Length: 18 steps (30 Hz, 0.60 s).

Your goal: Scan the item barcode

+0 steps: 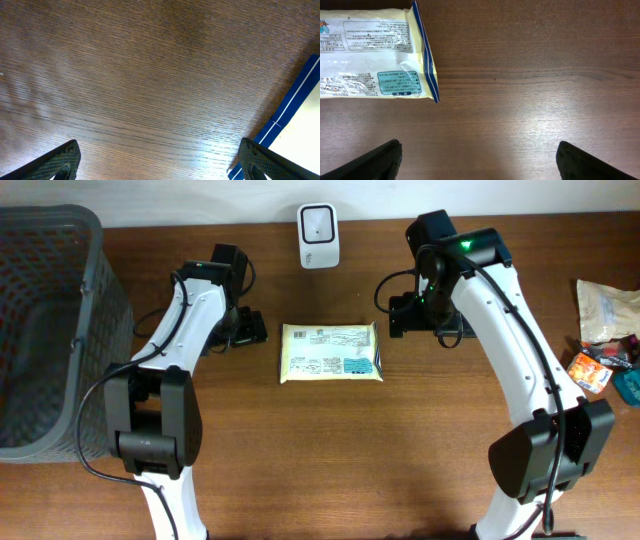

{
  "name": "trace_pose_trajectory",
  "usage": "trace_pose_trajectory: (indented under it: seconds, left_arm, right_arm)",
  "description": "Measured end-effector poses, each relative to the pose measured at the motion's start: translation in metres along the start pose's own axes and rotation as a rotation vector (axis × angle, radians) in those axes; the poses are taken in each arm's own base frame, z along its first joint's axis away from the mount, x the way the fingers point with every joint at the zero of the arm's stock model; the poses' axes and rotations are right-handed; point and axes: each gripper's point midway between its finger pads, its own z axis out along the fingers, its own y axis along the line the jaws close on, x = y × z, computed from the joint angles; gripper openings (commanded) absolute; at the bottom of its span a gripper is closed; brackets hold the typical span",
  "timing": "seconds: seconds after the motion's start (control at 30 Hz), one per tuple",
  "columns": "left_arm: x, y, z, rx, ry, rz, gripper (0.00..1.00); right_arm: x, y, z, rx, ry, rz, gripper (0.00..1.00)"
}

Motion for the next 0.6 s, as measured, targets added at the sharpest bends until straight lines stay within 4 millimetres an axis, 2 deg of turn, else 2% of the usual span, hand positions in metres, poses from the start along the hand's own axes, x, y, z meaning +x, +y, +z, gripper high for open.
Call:
trace_pose_trajectory:
  seconds: [0.47, 0.6]
  left_arm:
    - [0.0, 0.0, 0.0, 0.0, 0.0, 0.0, 0.99]
    - [0.0, 0.0, 0.0, 0.0, 0.0, 0.0, 0.99]
  right_arm:
    - [-0.001, 0.0, 0.0, -0.001, -0.003, 0.003, 0.99]
    - [-0.019, 0.007, -0.001, -0.028, -0.079, 0.025, 0.99]
